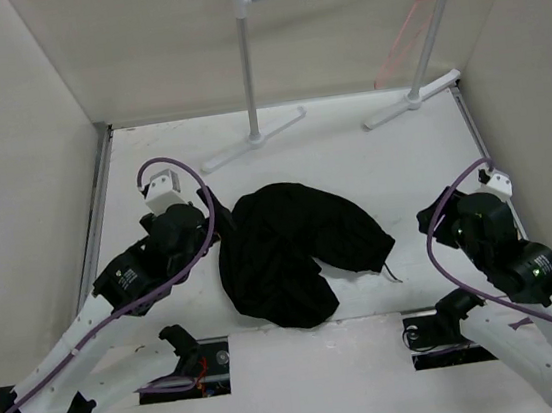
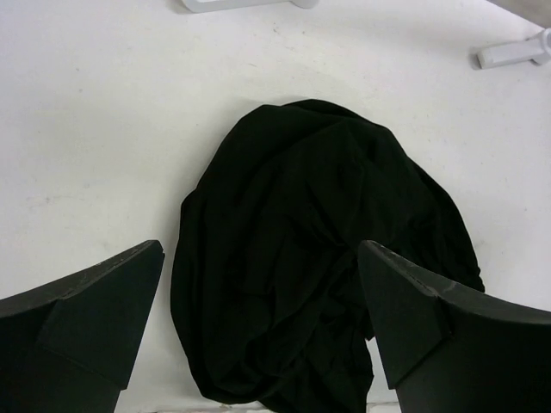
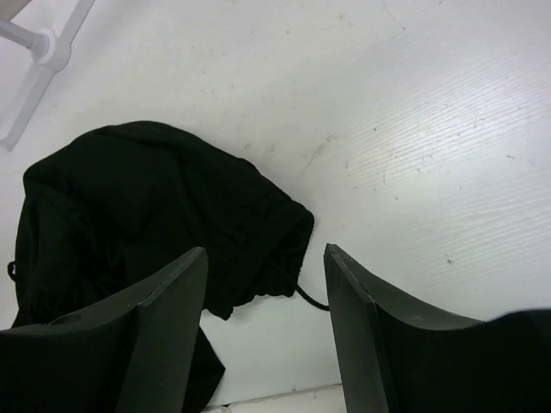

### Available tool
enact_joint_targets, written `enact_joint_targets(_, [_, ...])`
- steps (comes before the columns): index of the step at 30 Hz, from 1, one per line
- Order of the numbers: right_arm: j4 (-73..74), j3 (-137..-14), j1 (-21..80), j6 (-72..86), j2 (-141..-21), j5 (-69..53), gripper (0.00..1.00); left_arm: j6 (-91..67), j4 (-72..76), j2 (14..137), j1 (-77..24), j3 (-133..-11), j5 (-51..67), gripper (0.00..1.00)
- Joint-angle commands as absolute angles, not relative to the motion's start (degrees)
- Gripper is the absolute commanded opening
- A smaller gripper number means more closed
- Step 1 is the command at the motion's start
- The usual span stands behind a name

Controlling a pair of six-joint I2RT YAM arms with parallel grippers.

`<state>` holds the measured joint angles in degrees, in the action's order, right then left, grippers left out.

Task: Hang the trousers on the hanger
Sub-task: Flatten out the trousers at the center of the board.

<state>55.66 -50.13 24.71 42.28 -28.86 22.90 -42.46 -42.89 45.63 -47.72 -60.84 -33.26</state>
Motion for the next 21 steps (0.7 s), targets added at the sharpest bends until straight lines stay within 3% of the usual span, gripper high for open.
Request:
enact_joint_targets(1, [55.81,-51.94,24.47,41.75,-28.21,22.94,0.62,-42.36,-42.28,45.53,-46.45,-61.79,-30.76,1.0])
enact_joint_targets(5, [55.81,-52.64,24.56,41.57,-27.95,21.89,0.58,-42.1,-40.79,44.21,-45.39,-61.44,-30.5,1.0])
enact_joint_targets(7, [55.99,-53.0,24.56,41.22,-27.86,21.18,0.51,-42.01,-39.38,44.03,-45.13,-60.73,-30.76,1.0])
enact_joint_targets(11, [56.95,-53.35,25.27,41.04,-27.86,18.56,0.11,-42.54,-37.97,43.69,-44.87,-59.07,-31.64,1.0])
enact_joint_targets(13, [57.83,-53.35,25.7,41.13,-28.65,15.14,0.03,-44.11,-37.62,42.02,-44.6,-57.84,-32.78,1.0])
enact_joint_targets(15, [58.44,-52.3,26.93,41.66,-29.0,11.79,0.02,-44.65,-37.53,41.22,-43.99,-56.78,-32.35,0.99])
enact_joint_targets(16, [58.88,-51.51,27.72,42.27,-29.0,10.56,0.02,-44.04,-37.18,41.13,-43.99,-55.91,-31.3,0.74])
enact_joint_targets(17, [59.5,-50.72,28.6,42.97,-28.92,9.94,0.03,-43.77,-37.79,41.22,-44.25,-55.03,-30.85,0.4])
enact_joint_targets(18, [59.85,-49.67,29.39,43.67,-28.83,9.5,0.05,-43.86,-39.1,41.31,-44.34,-53.98,-30.15,0.25])
enact_joint_targets(21, [57.93,-45.19,31.85,46.22,-28.56,8.18,0.22,-47.44,-44.72,41.66,-44.6,-50.81,-29.88,0.22])
